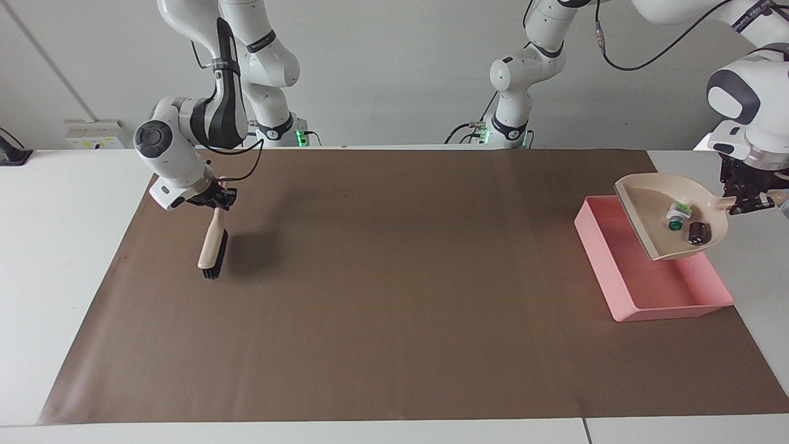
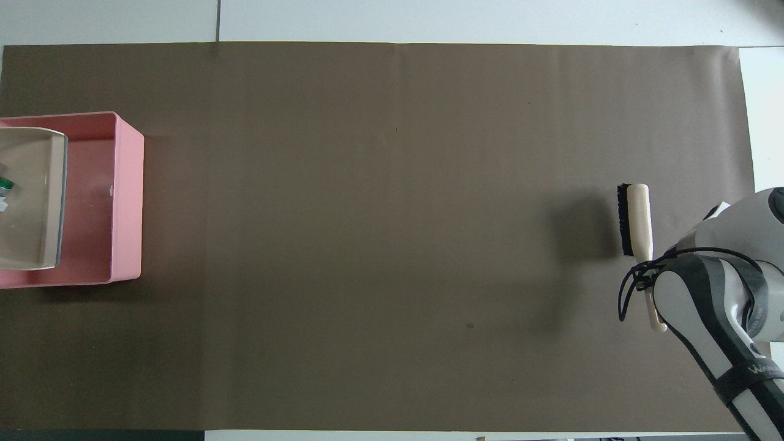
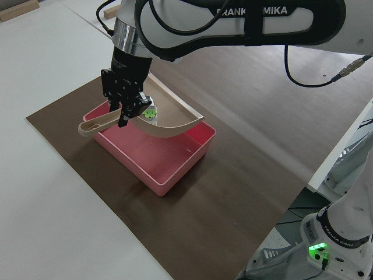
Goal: Clean e-waste and dump in bin
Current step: 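Tip the dustpan over the pink bin with the left gripper, then release the brush and withdraw the right gripper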
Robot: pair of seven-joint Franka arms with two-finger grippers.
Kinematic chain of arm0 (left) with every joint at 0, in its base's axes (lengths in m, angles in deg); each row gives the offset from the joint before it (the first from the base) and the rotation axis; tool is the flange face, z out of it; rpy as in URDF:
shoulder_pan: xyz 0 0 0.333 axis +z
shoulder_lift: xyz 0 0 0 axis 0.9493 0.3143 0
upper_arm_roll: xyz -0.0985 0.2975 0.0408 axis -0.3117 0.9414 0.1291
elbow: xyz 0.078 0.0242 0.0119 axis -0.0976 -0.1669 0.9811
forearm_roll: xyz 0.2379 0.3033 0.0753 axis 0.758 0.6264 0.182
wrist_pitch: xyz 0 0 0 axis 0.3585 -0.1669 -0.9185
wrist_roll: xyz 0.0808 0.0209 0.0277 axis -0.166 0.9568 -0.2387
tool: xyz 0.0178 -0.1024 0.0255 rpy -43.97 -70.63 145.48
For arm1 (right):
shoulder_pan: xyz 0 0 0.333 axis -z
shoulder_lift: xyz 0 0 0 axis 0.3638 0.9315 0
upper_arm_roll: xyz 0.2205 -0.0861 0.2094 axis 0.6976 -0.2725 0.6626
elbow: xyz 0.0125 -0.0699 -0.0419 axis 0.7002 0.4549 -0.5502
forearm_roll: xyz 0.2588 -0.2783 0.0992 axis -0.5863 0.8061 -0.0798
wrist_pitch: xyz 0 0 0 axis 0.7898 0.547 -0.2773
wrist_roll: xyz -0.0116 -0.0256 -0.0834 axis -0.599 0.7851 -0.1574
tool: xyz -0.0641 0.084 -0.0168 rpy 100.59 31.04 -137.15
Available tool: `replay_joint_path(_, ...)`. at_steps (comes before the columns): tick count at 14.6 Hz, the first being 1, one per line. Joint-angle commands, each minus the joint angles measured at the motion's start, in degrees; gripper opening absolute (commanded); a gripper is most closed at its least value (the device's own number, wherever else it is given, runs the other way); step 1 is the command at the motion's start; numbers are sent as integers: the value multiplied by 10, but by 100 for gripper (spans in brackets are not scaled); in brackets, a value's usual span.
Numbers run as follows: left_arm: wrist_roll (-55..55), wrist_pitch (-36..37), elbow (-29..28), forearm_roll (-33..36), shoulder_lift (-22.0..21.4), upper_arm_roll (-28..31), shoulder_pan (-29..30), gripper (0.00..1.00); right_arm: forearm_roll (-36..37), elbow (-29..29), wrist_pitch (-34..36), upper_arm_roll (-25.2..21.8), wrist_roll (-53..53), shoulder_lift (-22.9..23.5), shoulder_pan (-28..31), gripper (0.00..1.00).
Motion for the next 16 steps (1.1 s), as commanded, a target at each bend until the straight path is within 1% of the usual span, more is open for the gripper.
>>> replay_joint_path(1, 72, -23, 8, 96, 24, 1, -6, 1, 9, 21, -17, 5, -15, -16, 10, 5)
replay_joint_path(3, 130, -24, -7, 167, 25, 0, -13, 0, 10, 23, -23, 5, -15, -7, 16, 10)
replay_joint_path(4, 162, -23, -15, 196, 22, 0, -25, 0, 10, 22, -16, 5, -16, -6, 15, 14)
replay_joint_path(5, 186, -22, -24, 224, 20, 1, -33, 0, 10, 21, -11, 6, -15, -6, 15, 24)
replay_joint_path(6, 200, -16, -27, 258, 18, 0, -36, 0, 10, 18, -6, 6, -16, -6, 12, 38)
replay_joint_path(7, 205, -12, -29, 282, 17, 1, -48, 0, 10, 13, 8, 6, -23, -6, 11, 59)
replay_joint_path(9, 209, 11, -27, 341, 17, 1, -56, 0, 10, -6, 30, 7, -44, -6, 11, 92)
replay_joint_path(10, 222, 22, -27, 362, 16, 1, -65, 0, 9, -12, 33, 7, -45, -9, 8, 99)
replay_joint_path(13, 240, 50, -27, 396, 15, 1, -80, 0, 9, -38, 31, 9, -27, -15, -15, 99)
replay_joint_path(15, 240, 55, -30, 430, 14, 0, -94, 0, 10, -80, 27, 9, 30, -14, -36, 99)
replay_joint_path(16, 240, 60, -35, 435, 10, 1, -99, 0, 10, -105, 26, 9, 48, -14, -47, 99)
